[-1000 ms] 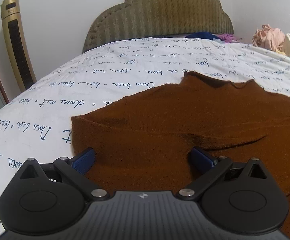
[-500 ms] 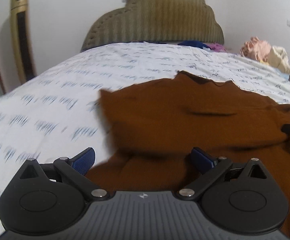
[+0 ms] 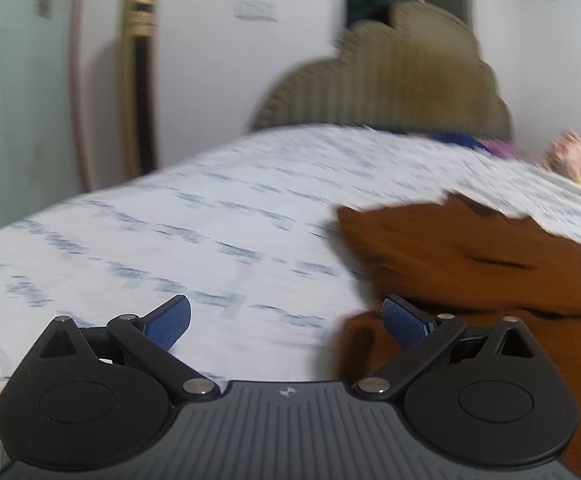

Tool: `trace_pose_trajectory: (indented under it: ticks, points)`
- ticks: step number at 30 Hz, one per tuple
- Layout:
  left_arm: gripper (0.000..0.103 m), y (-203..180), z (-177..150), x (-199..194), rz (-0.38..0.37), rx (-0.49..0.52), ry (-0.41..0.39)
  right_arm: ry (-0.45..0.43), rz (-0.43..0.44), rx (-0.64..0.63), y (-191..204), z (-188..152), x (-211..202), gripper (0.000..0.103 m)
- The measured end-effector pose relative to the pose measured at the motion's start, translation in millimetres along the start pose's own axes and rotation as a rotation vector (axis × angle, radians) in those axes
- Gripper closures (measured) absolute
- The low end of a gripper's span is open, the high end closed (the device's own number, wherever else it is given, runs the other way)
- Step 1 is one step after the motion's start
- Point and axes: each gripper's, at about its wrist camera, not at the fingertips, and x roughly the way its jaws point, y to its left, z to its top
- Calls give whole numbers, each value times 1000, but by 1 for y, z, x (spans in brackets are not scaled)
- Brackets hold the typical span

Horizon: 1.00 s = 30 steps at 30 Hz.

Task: Fold small clothes
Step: 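Move both open tools to the hem of the brown sweater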

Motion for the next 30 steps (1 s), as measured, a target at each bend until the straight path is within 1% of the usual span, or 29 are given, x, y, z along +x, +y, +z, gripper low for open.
trace_pose_trajectory:
  ticks: [1,3,5,7,8,9,11,13,14,16,18,20,22,23,25,28,29,30]
  points:
    - [0,-7,-1,3,-23,18,9,-16,1,-25,8,-2,-3,0]
    - [0,-21,-2,4,-41,77,1,-33,5,-70,21,-3,-7,0]
    - [0,-34,-5,2,-49,150,-17,-46,46,-89,29,-4,-10,0]
    - [0,-39,-8,-4,-108,184,-21,-57,101,-66,30,-3,-15,0]
    - [0,-39,-10,-7,-160,182,-17,-75,112,-57,30,-4,-17,0]
    - [0,-39,-11,-10,-213,177,-13,-87,105,-66,30,-5,-18,0]
    - [0,-35,-12,-16,-285,142,-3,-69,38,-135,30,1,-18,0]
    - [0,-31,-9,-19,-305,113,14,-63,-32,-191,27,10,-18,0]
    - [0,-29,-6,-22,-301,105,17,-55,-44,-207,24,15,-21,0]
    - [0,-23,-2,-30,-300,97,-5,-38,-55,-219,17,21,-28,0]
    - [0,-18,-3,-37,-289,108,-28,-12,-48,-207,8,24,-31,0]
    - [0,-17,-12,-36,-267,155,-28,31,-14,-165,1,18,-24,0]
    - [0,-18,-22,-32,-255,220,23,88,17,-126,-4,5,-15,0]
    - [0,-16,-26,-32,-259,239,44,103,24,-115,-5,-1,-13,0]
    - [0,-5,-31,-37,-286,238,50,79,33,-110,-8,-8,-22,0]
    - [0,17,-30,-44,-360,195,60,61,38,-41,-24,-9,-42,0]
    - [0,25,-28,-44,-388,173,74,52,39,-9,-33,-9,-48,0]
    - [0,34,-27,-42,-422,148,108,50,36,33,-44,-8,-54,0]
